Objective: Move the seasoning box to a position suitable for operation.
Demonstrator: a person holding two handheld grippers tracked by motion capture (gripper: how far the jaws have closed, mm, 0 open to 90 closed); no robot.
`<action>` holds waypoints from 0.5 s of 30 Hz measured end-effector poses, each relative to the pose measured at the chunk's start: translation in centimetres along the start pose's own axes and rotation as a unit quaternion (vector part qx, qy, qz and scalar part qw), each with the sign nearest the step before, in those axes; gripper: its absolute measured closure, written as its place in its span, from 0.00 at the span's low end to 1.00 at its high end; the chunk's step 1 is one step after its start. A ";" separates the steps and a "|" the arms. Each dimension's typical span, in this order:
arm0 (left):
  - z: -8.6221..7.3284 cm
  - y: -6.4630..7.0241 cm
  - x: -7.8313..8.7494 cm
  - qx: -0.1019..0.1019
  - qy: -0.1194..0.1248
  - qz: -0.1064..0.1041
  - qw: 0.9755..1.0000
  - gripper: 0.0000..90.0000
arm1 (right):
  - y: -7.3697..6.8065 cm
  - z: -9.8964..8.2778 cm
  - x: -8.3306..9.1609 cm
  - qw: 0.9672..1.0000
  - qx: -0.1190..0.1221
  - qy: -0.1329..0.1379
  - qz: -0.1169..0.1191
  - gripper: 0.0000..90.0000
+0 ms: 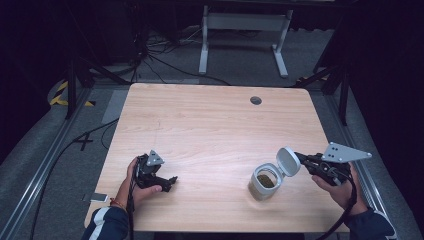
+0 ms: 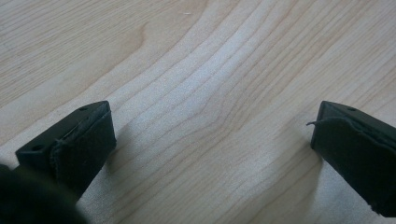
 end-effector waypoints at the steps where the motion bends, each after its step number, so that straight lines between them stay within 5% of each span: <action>1: 0.0 0.0 0.0 0.000 0.000 0.000 1.000 0.00 | 0.0 0.0 0.0 1.000 -0.001 0.000 0.001 1.00; 15: 0.0 0.0 0.0 0.000 0.000 -0.001 1.000 0.00 | -0.8 0.4 0.1 1.000 0.015 0.016 0.007 1.00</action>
Point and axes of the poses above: each handheld gripper's, and its own axes: x roughly backward along the jaws, z roughly out of its top, y roughly to its right, the point moved 3 cm from there along -x, roughly forward along the jaws, and after that the axes turned 9 degrees about y, right-handed, at the moved point
